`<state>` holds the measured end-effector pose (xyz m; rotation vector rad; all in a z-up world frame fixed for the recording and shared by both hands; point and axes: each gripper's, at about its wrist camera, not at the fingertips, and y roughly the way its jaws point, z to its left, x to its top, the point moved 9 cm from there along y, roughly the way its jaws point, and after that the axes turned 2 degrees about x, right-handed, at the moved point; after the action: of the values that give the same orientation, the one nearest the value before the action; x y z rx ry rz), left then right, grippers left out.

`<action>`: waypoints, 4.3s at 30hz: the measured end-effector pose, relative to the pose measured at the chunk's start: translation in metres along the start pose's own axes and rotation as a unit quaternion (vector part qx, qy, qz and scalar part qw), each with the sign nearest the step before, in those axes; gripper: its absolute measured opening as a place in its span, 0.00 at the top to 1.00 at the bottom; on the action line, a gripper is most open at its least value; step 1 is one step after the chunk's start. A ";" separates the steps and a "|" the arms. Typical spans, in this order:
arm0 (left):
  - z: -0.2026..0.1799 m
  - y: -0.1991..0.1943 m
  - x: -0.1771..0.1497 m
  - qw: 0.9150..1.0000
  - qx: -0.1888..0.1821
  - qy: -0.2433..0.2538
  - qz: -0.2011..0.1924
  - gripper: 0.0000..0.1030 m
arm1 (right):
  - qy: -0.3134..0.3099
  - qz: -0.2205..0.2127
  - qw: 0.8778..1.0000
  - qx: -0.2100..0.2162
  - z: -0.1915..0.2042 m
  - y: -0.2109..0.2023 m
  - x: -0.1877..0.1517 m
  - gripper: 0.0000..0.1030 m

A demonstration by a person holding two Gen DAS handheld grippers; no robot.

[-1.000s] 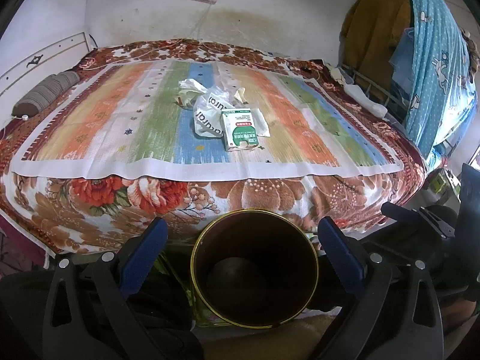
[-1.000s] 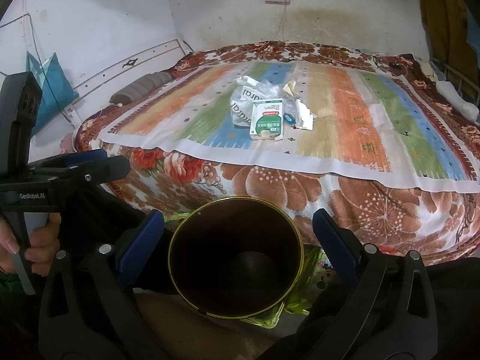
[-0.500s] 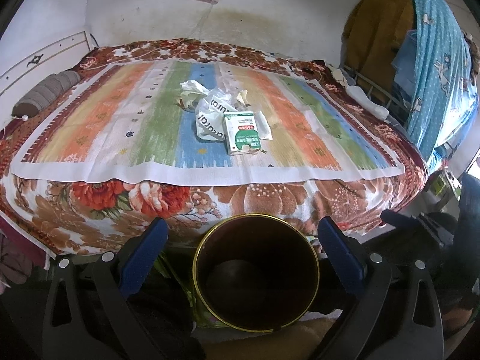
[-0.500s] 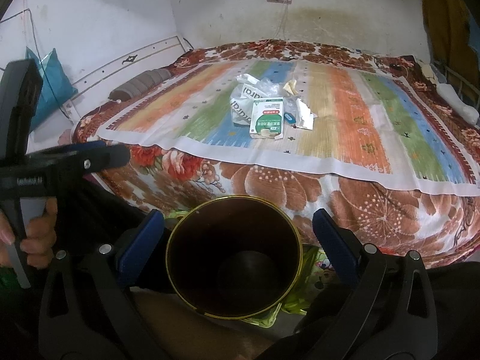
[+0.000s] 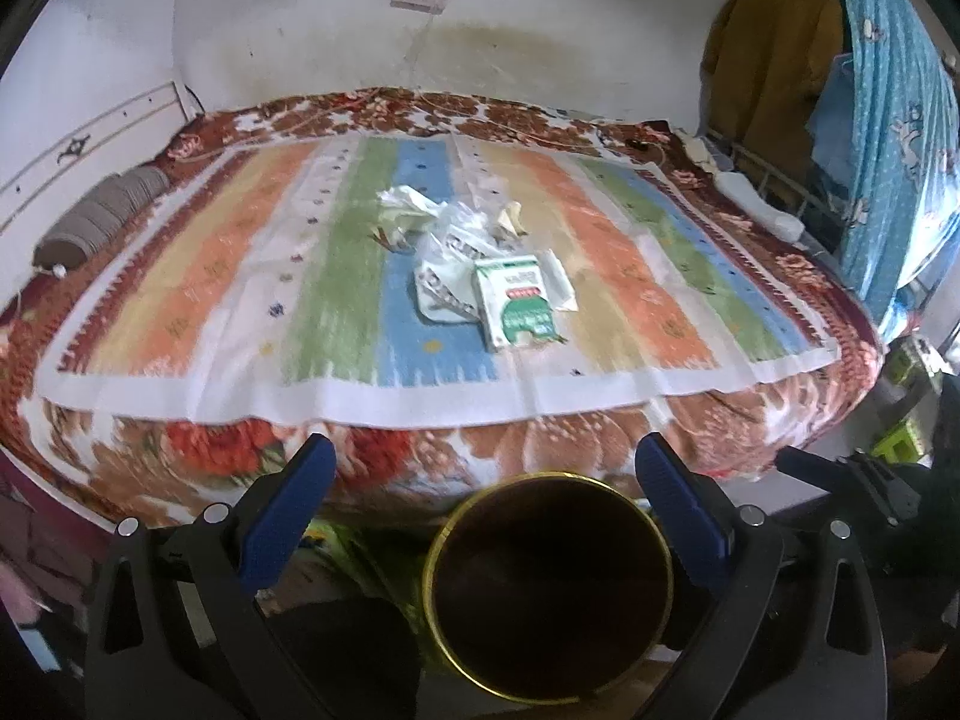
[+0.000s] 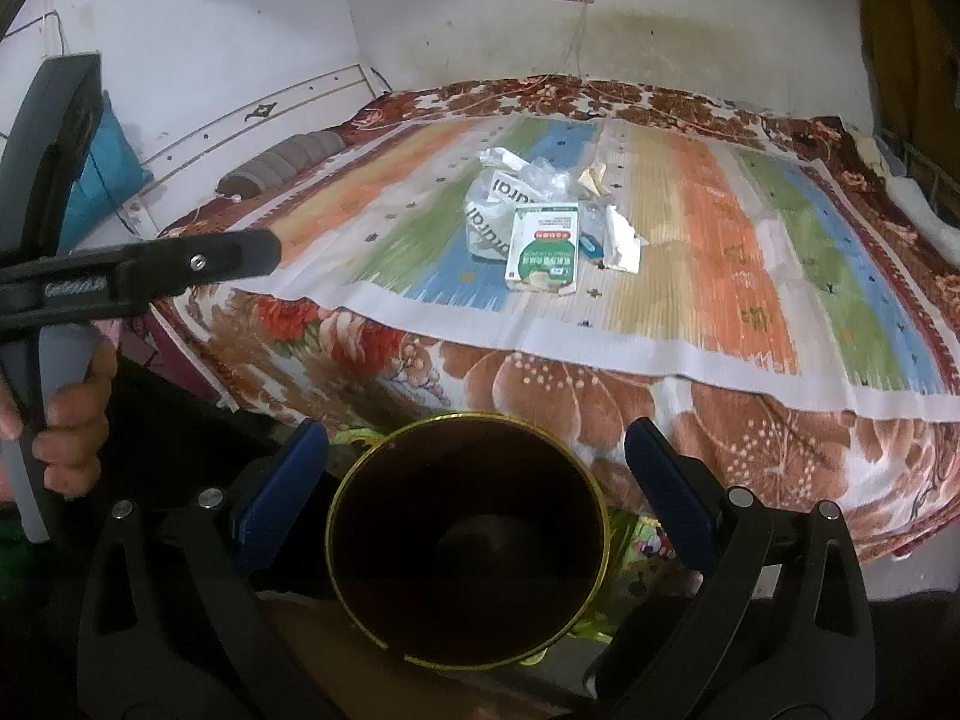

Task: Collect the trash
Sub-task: 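Move both tools from above the gold-rimmed bin toward the trash on the sheet, then grasp the white 'Natural' plastic bag with the left tool while the right tool grasps the green eye-drops box, then lift the bag with the left tool while the right tool carries the box over the bin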

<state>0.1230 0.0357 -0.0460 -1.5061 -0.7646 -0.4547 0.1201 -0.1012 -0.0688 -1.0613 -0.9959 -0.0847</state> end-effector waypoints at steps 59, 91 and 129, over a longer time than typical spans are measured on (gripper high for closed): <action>0.051 0.210 0.119 0.992 -0.089 -0.017 0.083 0.18 | 0.026 0.067 0.992 -0.100 -0.046 0.204 0.091 0.09; 0.042 0.262 0.119 0.981 -0.157 -0.017 0.115 0.82 | 0.048 0.100 0.987 -0.119 -0.079 0.261 0.095 0.33; 0.035 0.081 0.128 0.997 -0.039 -0.064 0.011 0.86 | 0.039 0.014 0.998 -0.055 -0.060 0.090 0.103 0.34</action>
<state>0.2627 0.0976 -0.0180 -1.6274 -0.8372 -0.3789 0.2634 -0.0600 -0.0643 -1.1642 -0.9143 -0.1589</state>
